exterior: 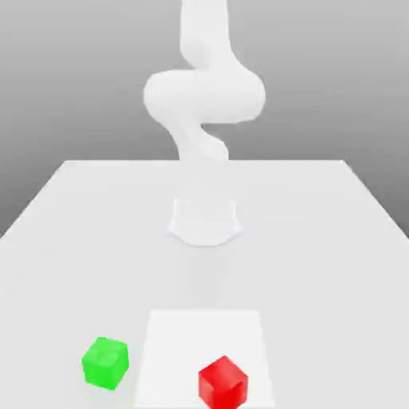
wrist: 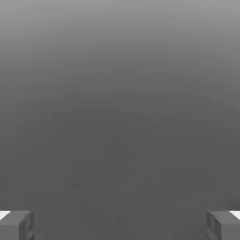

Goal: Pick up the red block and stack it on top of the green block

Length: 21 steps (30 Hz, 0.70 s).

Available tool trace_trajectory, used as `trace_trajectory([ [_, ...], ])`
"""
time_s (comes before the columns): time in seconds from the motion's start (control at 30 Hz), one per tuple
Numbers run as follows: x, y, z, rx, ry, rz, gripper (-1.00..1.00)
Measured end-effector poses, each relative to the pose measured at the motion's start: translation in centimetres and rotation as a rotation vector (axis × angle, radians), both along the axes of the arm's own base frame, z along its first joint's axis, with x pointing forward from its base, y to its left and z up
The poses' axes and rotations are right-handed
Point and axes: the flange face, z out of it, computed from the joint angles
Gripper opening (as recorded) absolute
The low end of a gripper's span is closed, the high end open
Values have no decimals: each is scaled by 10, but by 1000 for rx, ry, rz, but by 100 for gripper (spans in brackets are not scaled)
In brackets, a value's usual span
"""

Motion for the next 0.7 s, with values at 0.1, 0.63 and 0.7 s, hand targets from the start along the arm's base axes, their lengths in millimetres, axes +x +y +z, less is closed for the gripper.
trace_trajectory([
  [0.1,38,4,-50,15,86,-101,0],
  [0.63,125,1,-339,182,476,-558,0],
  [0.7,123,3,-373,217,523,-609,0],
])
